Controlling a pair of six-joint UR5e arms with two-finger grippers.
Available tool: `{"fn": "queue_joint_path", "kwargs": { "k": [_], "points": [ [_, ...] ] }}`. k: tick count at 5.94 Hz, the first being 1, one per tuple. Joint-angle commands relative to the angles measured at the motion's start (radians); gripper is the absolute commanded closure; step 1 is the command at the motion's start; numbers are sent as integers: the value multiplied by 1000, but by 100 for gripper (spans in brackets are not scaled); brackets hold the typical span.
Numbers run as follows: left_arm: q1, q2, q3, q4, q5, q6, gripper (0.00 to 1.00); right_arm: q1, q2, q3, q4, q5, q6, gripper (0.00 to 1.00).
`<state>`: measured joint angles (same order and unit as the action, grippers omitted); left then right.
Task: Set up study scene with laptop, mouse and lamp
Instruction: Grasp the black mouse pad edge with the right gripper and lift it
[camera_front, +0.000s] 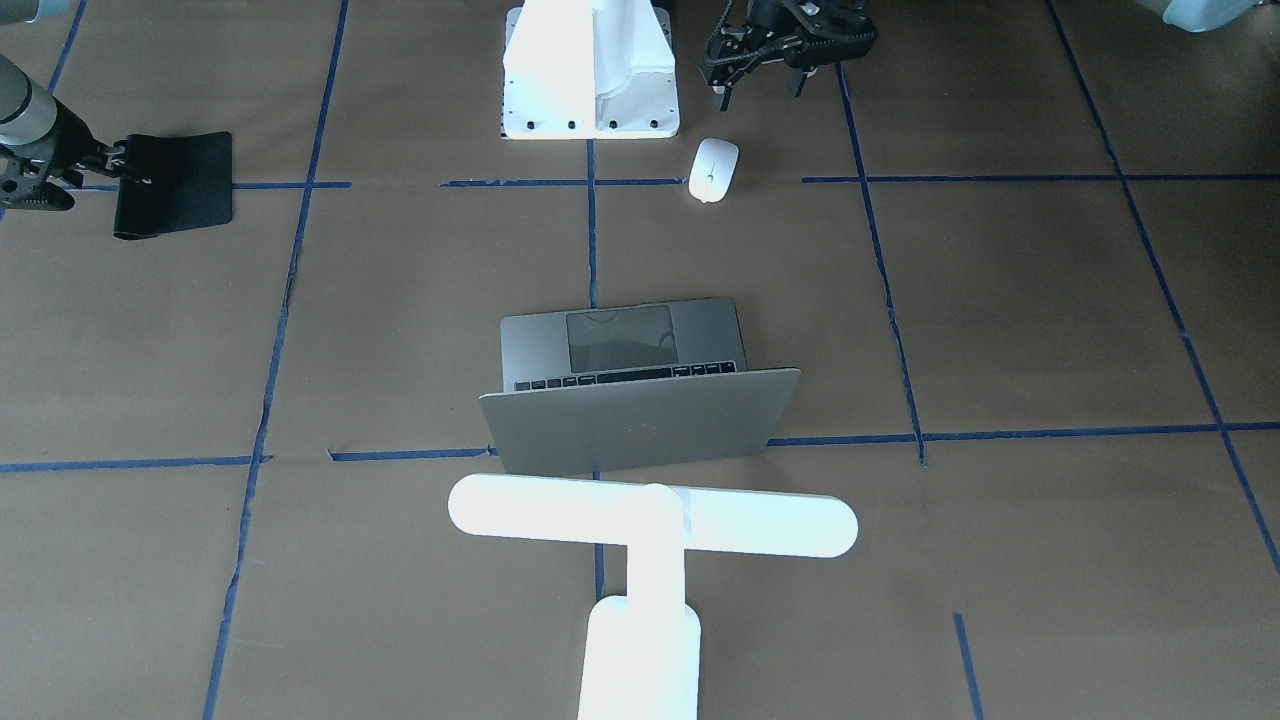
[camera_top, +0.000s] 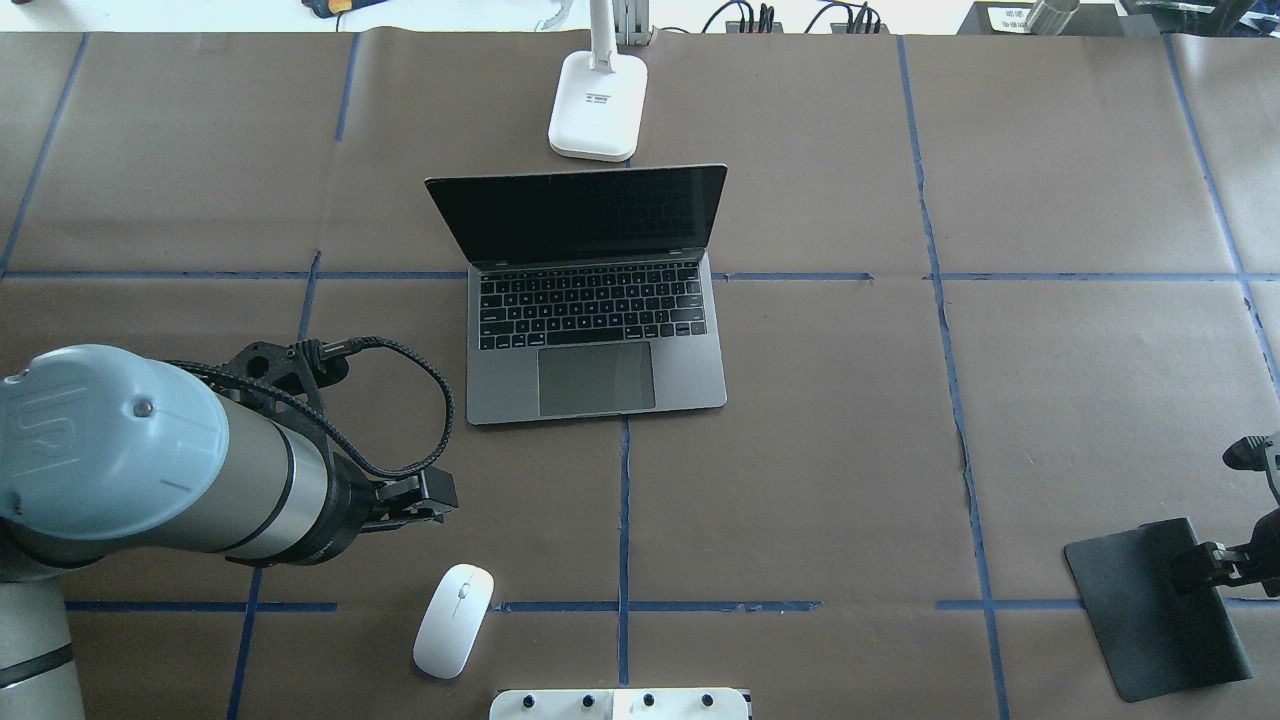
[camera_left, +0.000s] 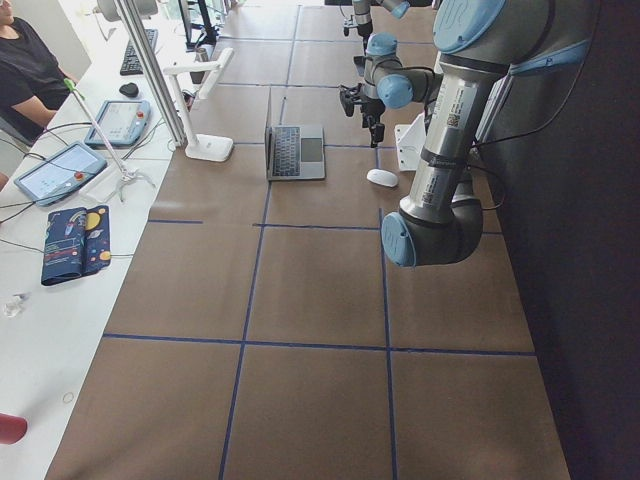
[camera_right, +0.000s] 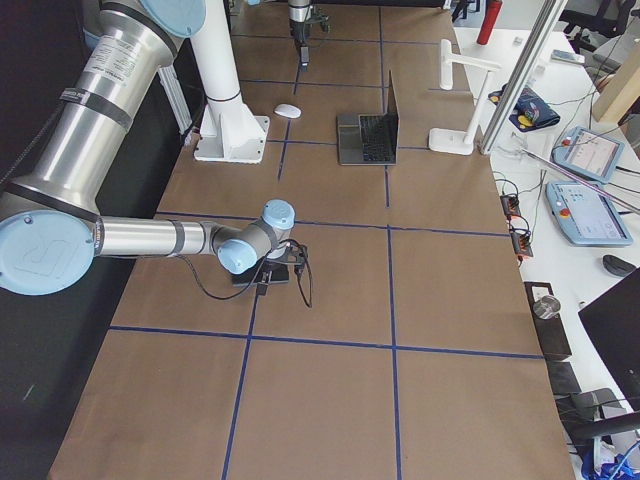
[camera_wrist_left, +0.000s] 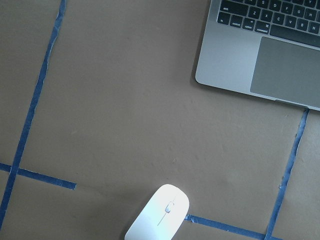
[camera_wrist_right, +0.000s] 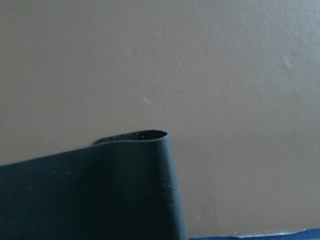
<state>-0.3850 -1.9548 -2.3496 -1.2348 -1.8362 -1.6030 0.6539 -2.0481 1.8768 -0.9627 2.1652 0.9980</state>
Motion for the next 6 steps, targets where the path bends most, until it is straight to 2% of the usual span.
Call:
{"fn": "queue_joint_path", "kwargs": {
  "k": [1, 2, 3, 4, 6],
  "points": [
    [0, -1, 0, -2, 0, 0, 0, -7, 0, -10, 1, 8, -4, 30],
    [0, -1, 0, -2, 0, 0, 0, -7, 0, -8, 2, 8, -4, 69],
    [0, -1, 0, -2, -2, 0, 0, -7, -9, -8, 56, 7, -4, 89],
    [0, 0, 0, -2, -2, 0, 0, -5, -15, -8, 71, 7, -4, 98],
    [0, 1, 1, -2, -2, 0, 0, -2, -26, -4, 97, 5, -4, 100]
  ]
}}
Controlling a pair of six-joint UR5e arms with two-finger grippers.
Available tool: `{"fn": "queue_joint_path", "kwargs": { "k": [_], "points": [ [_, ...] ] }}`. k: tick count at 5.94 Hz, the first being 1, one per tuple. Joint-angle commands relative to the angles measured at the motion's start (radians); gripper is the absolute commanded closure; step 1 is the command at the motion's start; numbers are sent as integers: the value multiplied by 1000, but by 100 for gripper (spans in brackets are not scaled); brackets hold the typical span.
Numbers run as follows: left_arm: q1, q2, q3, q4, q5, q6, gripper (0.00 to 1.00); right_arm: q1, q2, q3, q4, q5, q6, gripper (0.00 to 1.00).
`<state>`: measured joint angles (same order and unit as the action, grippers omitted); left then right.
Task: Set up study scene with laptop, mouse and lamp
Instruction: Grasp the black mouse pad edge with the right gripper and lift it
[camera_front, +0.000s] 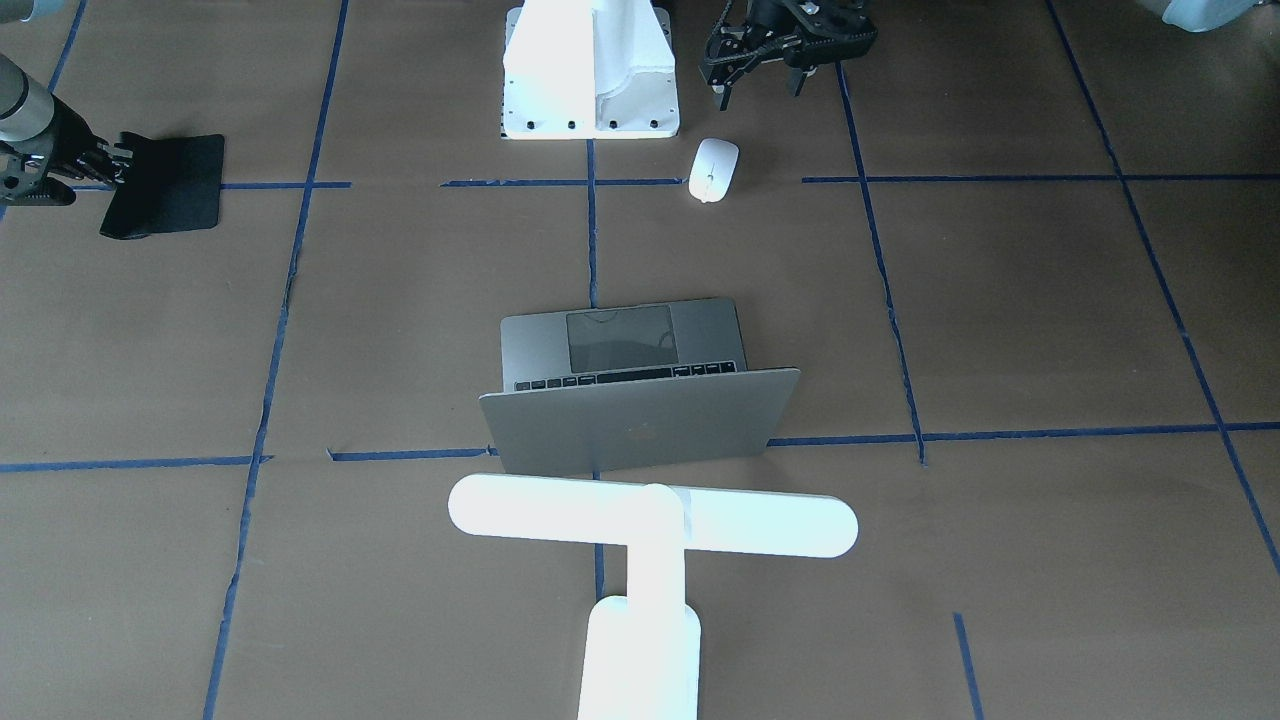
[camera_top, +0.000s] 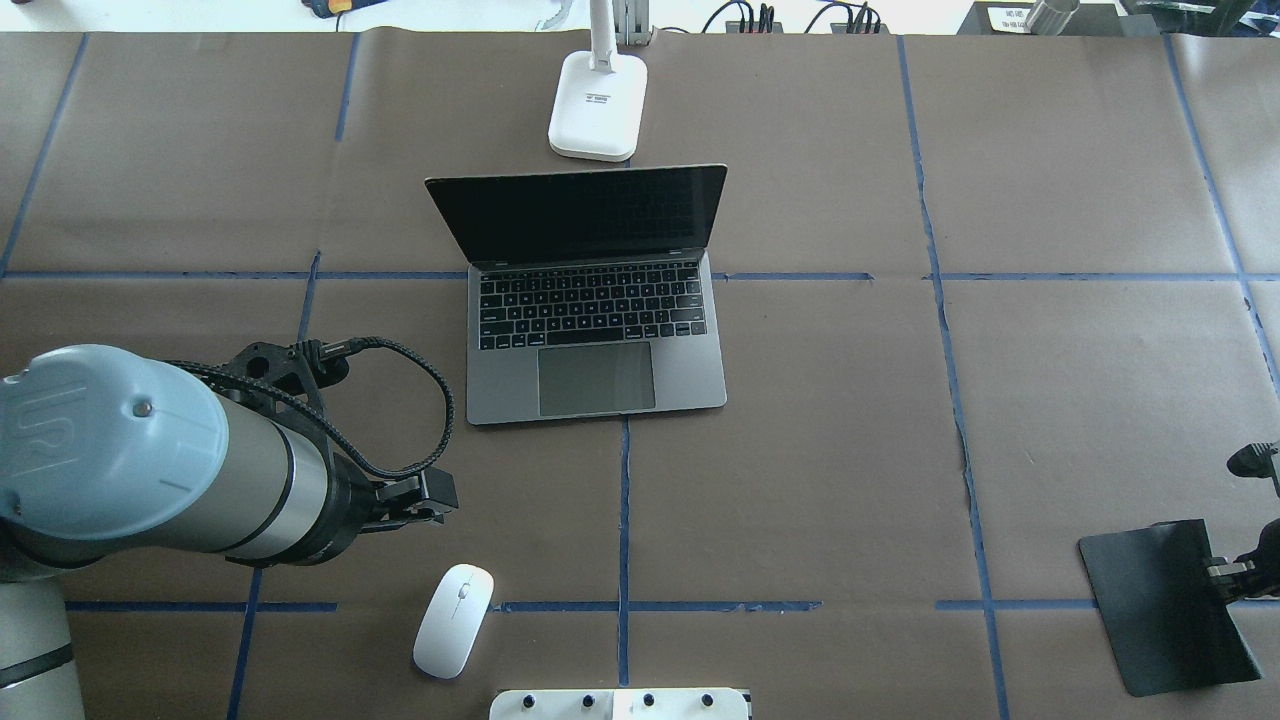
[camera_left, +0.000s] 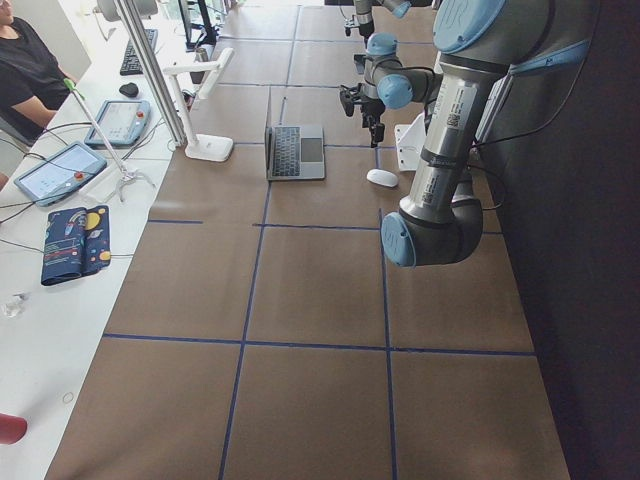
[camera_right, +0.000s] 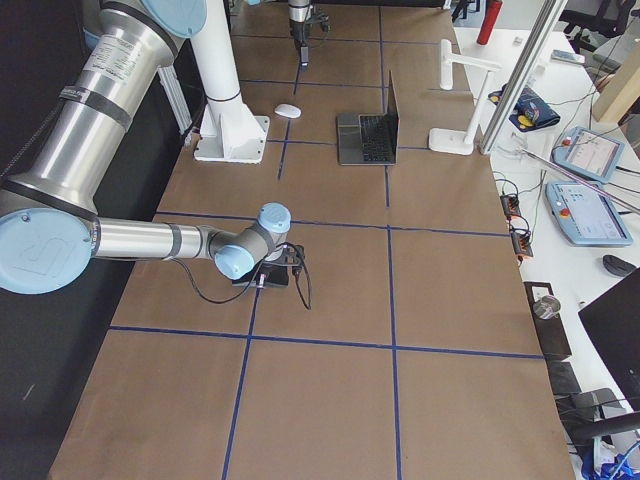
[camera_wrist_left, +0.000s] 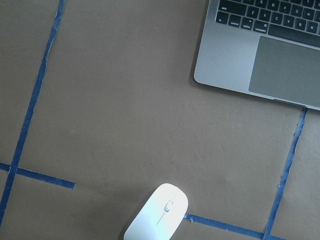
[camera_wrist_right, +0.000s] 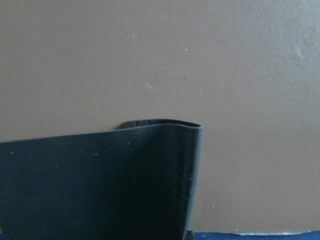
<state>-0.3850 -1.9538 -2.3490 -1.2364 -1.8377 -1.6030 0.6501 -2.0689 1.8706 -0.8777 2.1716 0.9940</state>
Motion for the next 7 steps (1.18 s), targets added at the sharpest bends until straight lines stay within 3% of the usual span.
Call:
{"fn": "queue_joint_path", "kwargs": {
  "k": [1, 4, 5, 7],
  "points": [
    [0, -2, -1, 0, 0, 0, 0, 5, -5, 27, 57, -3, 5, 100],
    [0, -5, -1, 0, 1, 0, 0, 86, 161, 68, 81, -7, 0, 100],
    [-2, -5, 0, 0, 3, 0, 0, 94, 203, 62, 154, -3, 2, 100],
    [-2, -5, 5, 0, 5, 0, 0, 97, 371, 47, 152, -6, 14, 100]
  ]
}}
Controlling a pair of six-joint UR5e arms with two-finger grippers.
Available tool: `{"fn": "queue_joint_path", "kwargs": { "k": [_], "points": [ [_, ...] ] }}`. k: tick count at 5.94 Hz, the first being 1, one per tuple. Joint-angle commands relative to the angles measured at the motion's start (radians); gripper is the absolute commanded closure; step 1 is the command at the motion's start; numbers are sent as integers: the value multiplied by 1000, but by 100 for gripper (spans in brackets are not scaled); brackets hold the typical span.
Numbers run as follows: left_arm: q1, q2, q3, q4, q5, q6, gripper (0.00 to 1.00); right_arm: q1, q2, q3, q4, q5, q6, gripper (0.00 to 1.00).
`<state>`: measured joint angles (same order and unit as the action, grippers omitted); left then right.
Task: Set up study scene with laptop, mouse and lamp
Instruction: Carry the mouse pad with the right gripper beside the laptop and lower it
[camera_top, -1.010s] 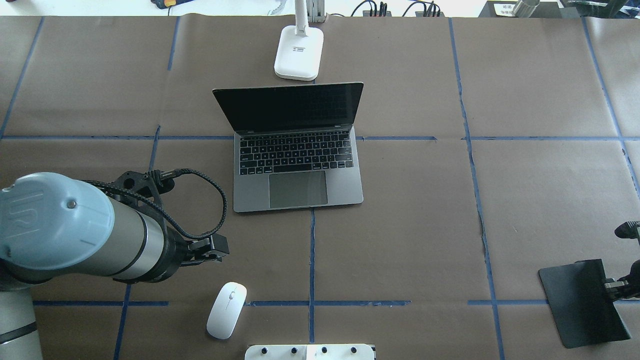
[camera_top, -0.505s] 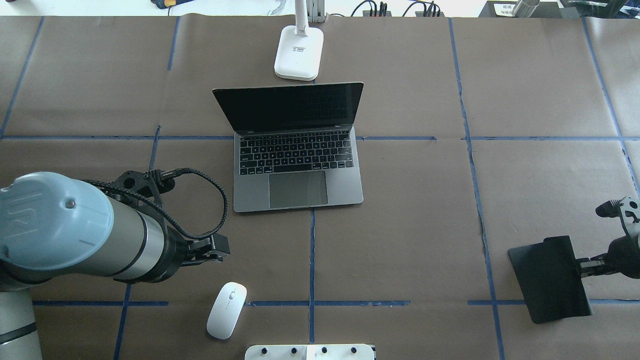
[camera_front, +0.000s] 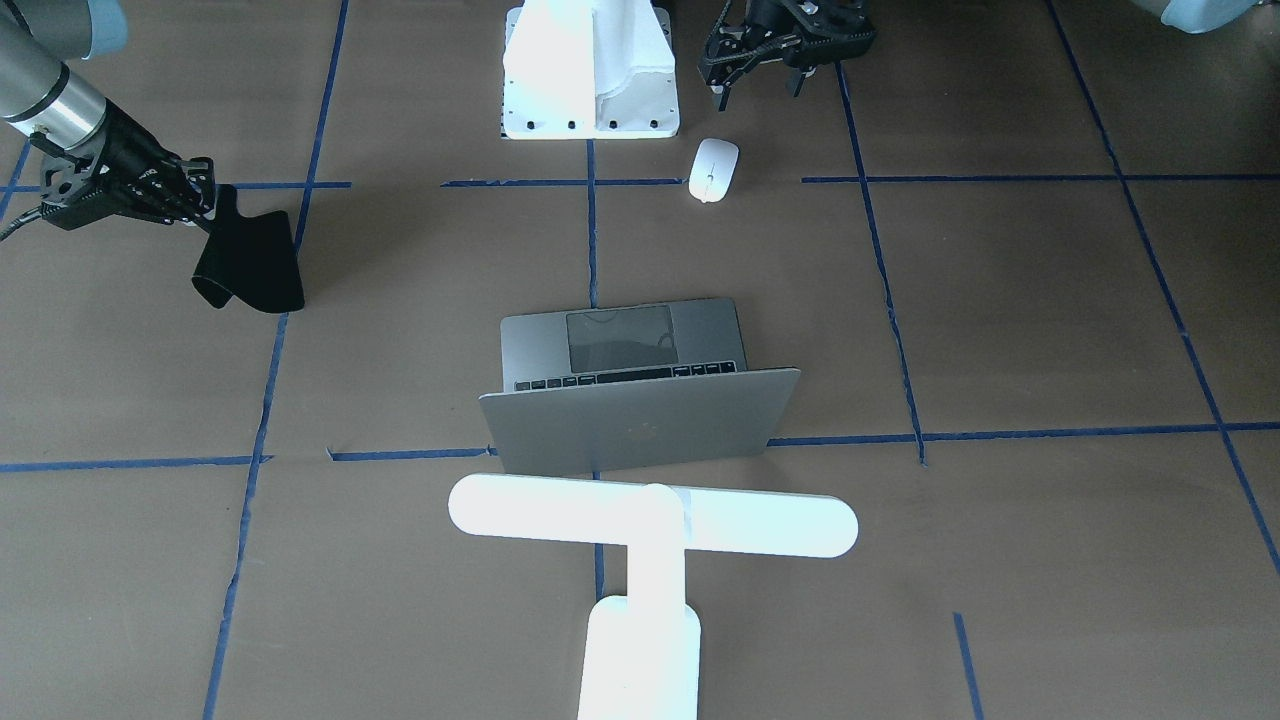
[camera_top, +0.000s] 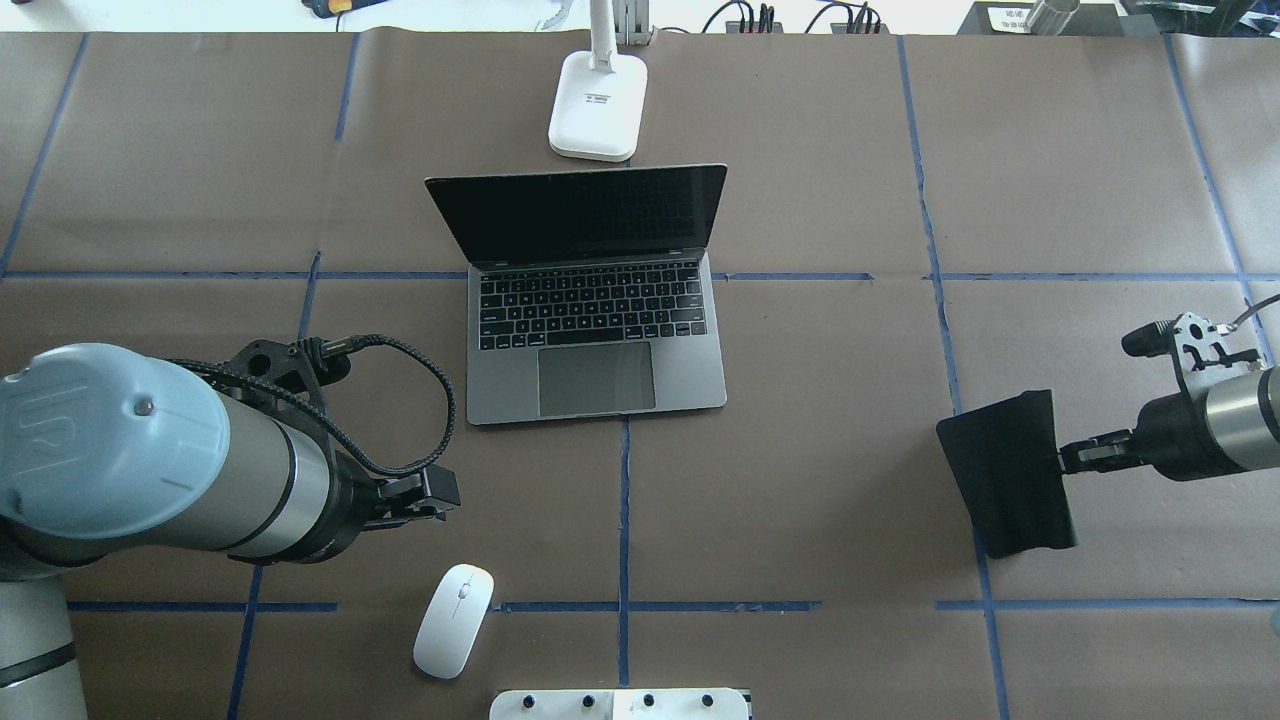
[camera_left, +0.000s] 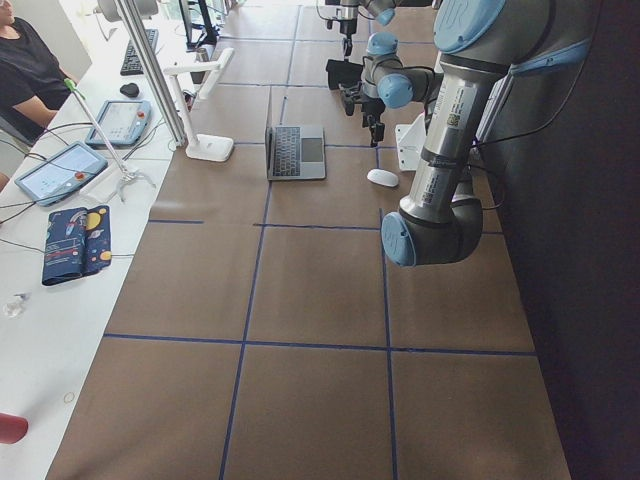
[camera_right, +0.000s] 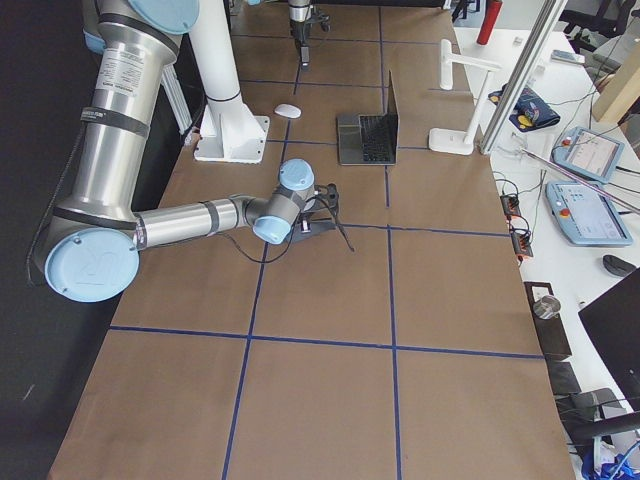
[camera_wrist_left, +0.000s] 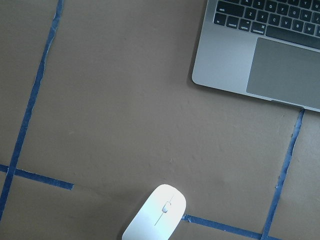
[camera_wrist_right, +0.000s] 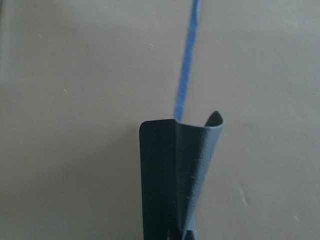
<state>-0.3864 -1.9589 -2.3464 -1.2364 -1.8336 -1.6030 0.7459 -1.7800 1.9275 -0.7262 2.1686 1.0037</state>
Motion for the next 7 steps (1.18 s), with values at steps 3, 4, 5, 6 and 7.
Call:
{"fn": "queue_joint_path", "kwargs": {
  "k": [3, 4, 5, 6, 7],
  "points": [
    [0, 0, 9, 0, 2, 0, 0, 0, 314, -190, -1, -1, 4, 100],
    [0, 1, 9, 0, 2, 0, 0, 9, 405, -256, -1, -1, 6, 100],
    [-5, 0, 9, 0, 2, 0, 0, 9, 488, -325, 1, 0, 4, 100],
    [-9, 0, 9, 0, 2, 0, 0, 10, 523, -361, 1, 0, -7, 100],
    [-9, 0, 7, 0, 2, 0, 0, 15, 540, -383, -1, 0, -10, 100]
  ]
}}
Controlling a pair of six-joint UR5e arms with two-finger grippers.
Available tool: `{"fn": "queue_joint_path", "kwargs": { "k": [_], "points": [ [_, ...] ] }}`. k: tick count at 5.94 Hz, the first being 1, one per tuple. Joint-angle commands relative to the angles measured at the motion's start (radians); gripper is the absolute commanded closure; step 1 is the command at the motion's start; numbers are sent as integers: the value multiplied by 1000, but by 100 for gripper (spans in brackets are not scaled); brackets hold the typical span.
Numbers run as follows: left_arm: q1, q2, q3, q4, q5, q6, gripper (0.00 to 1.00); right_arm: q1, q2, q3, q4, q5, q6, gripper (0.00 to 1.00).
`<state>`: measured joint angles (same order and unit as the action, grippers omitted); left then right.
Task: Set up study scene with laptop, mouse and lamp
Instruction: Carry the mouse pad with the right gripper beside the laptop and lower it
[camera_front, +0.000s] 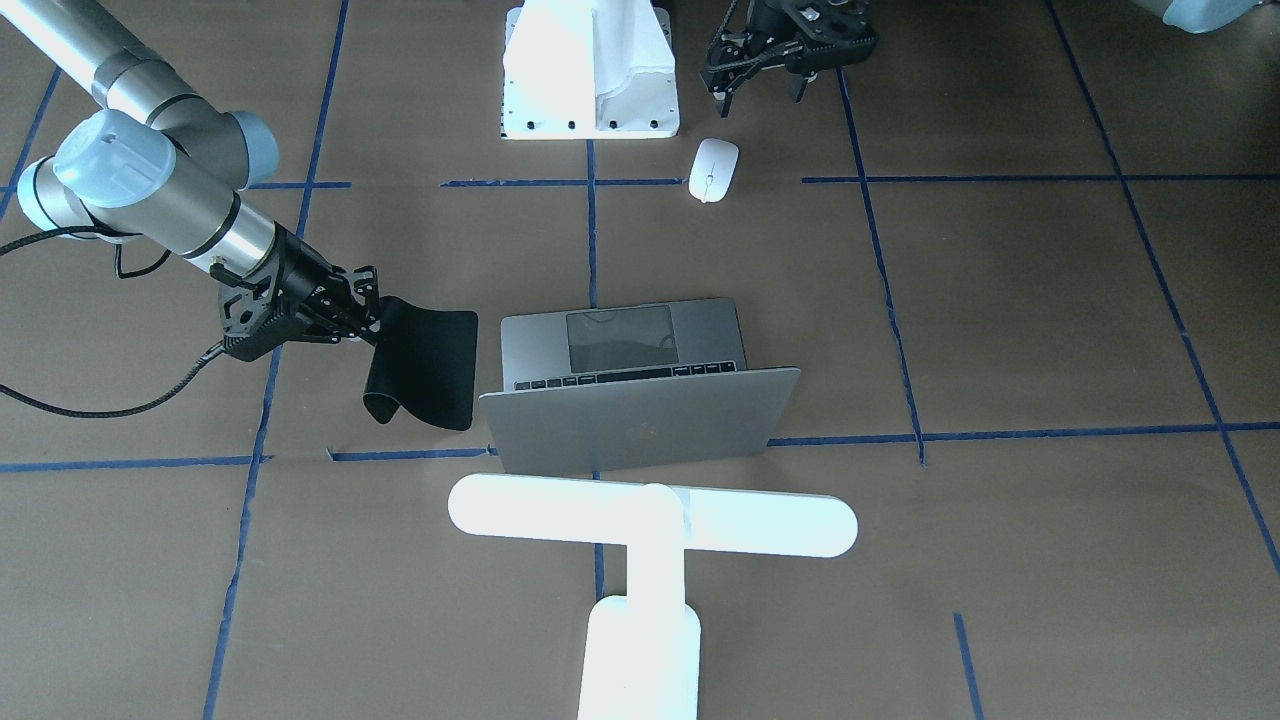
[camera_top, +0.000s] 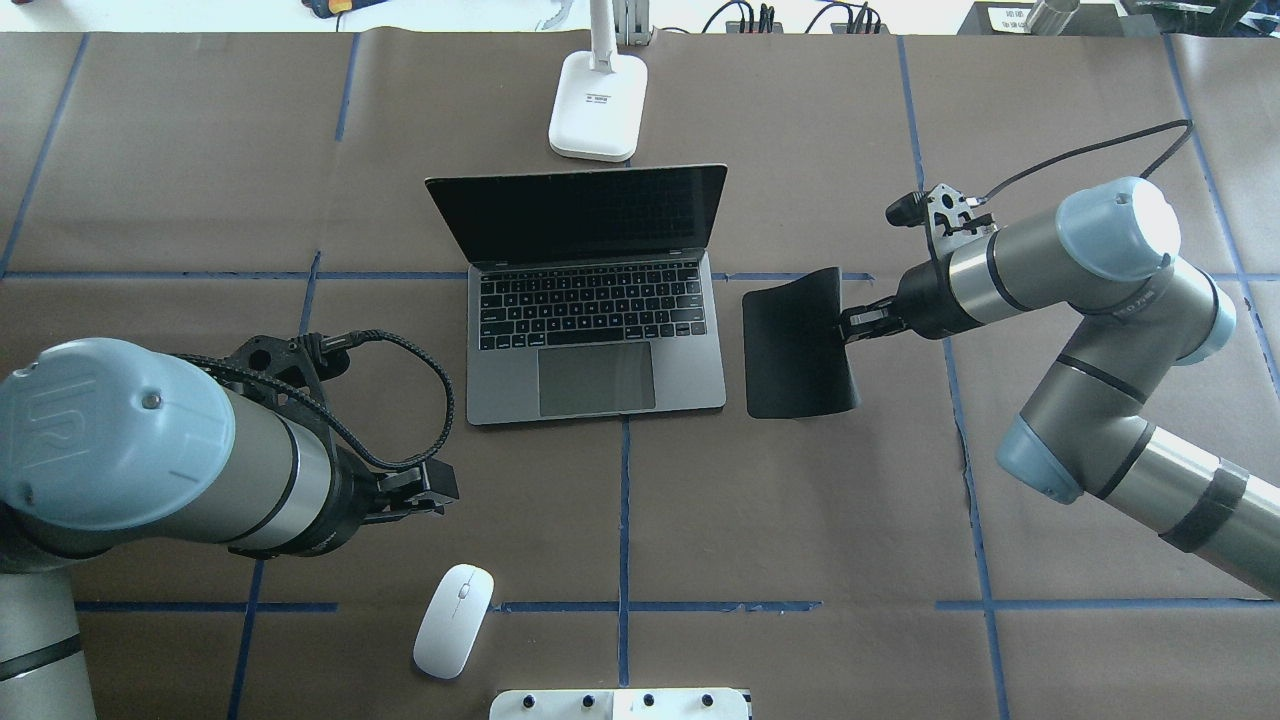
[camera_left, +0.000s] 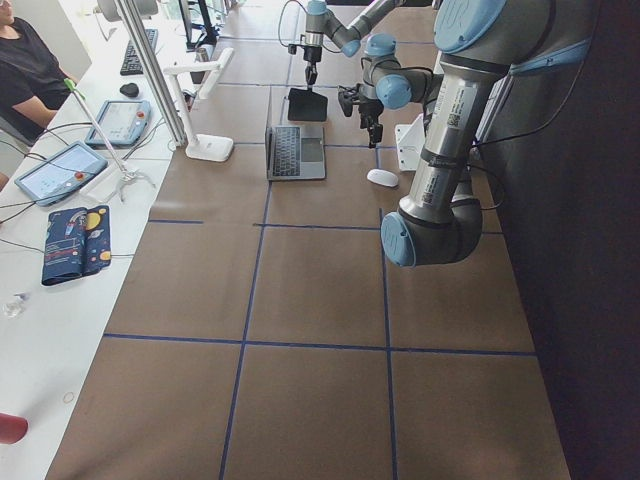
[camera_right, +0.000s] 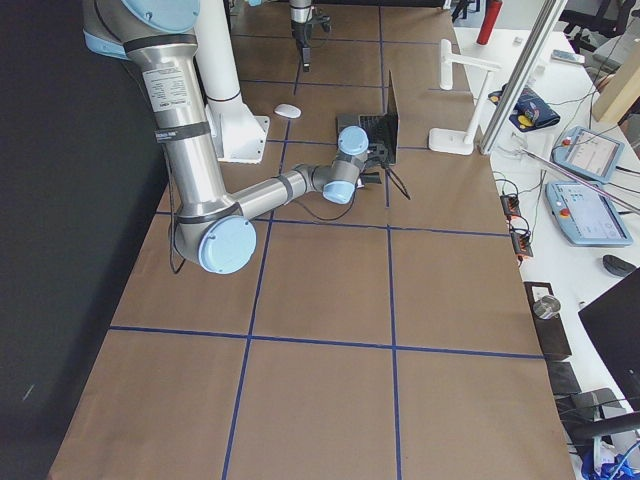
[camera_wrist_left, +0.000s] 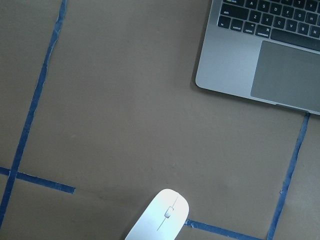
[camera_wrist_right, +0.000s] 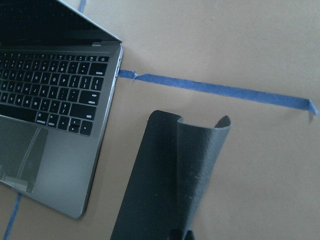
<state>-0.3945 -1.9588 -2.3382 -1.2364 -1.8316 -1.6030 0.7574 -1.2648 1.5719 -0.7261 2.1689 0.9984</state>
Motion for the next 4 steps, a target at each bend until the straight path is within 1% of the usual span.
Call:
{"fn": "queue_joint_path", "kwargs": {
  "k": [1, 2, 3, 4],
  "points": [
    [-3, 0, -1, 0, 0, 0, 0, 6, 27, -35, 1, 3, -6, 100],
    [-4, 0, -1, 0, 0, 0, 0, 7, 27, -35, 1, 3, -6, 100],
    [-6, 0, 0, 0, 2, 0, 0, 7, 31, -36, 1, 3, -1, 89],
    [-4, 0, 0, 0, 2, -2, 0, 8, 45, -38, -1, 3, 14, 14]
  ]
}}
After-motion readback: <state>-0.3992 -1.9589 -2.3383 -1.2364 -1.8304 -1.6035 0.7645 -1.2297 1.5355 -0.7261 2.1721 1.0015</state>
